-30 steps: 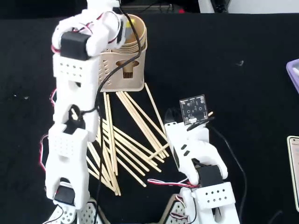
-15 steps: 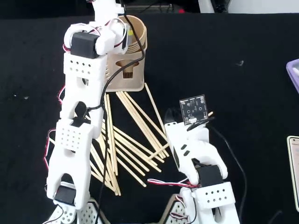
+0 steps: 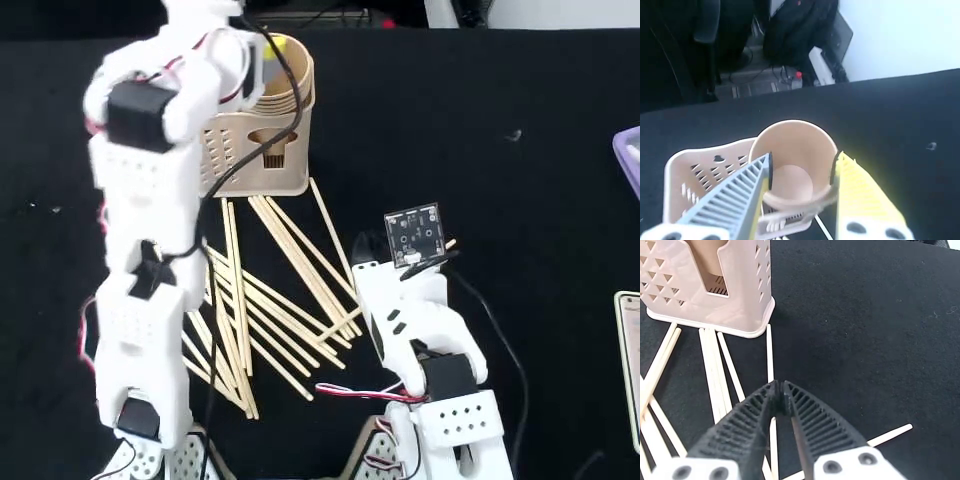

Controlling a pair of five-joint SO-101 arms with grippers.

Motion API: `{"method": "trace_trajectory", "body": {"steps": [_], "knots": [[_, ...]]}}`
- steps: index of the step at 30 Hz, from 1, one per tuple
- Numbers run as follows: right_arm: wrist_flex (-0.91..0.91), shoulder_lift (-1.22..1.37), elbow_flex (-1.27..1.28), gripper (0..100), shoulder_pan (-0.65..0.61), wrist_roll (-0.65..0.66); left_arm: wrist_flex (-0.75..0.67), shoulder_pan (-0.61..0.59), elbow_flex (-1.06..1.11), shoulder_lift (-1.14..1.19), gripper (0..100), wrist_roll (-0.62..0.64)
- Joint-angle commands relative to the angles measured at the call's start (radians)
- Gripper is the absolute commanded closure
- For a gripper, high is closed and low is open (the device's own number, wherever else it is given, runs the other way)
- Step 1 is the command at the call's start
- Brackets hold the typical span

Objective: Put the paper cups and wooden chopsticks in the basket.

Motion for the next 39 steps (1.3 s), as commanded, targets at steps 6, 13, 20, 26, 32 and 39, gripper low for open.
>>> {"method": "trace_trajectory", "body": {"steps": [6, 13, 20, 26, 32, 39], "knots": [[-0.006, -0.016, -0.027, 98.2, -0.011, 0.031, 0.025, -0.148, 0.206, -0.203, 78, -0.049], [0.187, -0.016, -0.18, 88.0, -0.071, 0.091, 0.021, -0.252, 0.782, -0.646, 78, -0.051], [0.27, -0.007, -0.257, 82.1, -0.226, 0.183, -0.31, -0.424, 1.758, -0.965, 78, -0.092], [0.287, 0.044, -0.259, 78.4, -0.322, 0.218, -0.756, -0.469, 2.39, -1.1, 78, -0.089], [0.149, 0.337, -0.294, 78.6, -0.328, 0.218, -0.945, -0.455, 2.629, -1.206, 78, 0.035], [0.043, 0.812, -0.475, 78.7, -0.328, 0.21, -1.014, -0.565, 2.738, -1.257, 78, 0.137]]}}
